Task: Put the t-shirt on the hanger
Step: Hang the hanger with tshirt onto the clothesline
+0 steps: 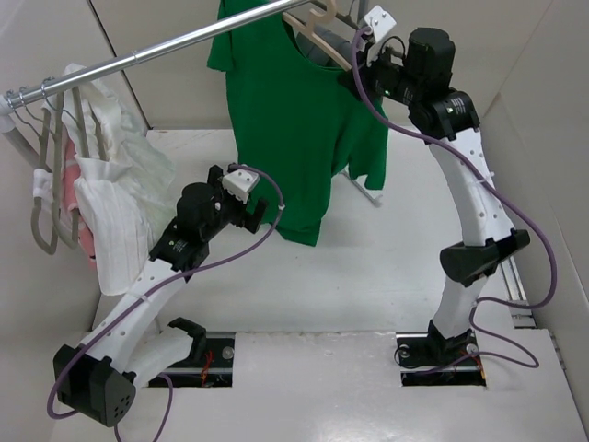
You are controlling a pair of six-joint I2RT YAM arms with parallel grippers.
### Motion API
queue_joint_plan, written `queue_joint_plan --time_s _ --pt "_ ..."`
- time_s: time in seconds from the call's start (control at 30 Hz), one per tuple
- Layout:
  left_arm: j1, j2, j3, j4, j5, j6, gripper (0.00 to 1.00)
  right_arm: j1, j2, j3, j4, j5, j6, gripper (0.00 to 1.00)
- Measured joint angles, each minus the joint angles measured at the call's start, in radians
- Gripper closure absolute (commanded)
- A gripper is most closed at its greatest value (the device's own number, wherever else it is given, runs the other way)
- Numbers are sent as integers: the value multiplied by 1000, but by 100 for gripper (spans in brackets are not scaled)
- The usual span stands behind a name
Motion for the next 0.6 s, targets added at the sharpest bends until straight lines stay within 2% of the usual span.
queue_joint_plan --time_s 0.47,0.6 --pt "0 0 -16 -1 3 19 0 0 60 6 165 101 75 100" --pt "0 0 -16 0 3 22 0 2 69 -52 192 117 80 100"
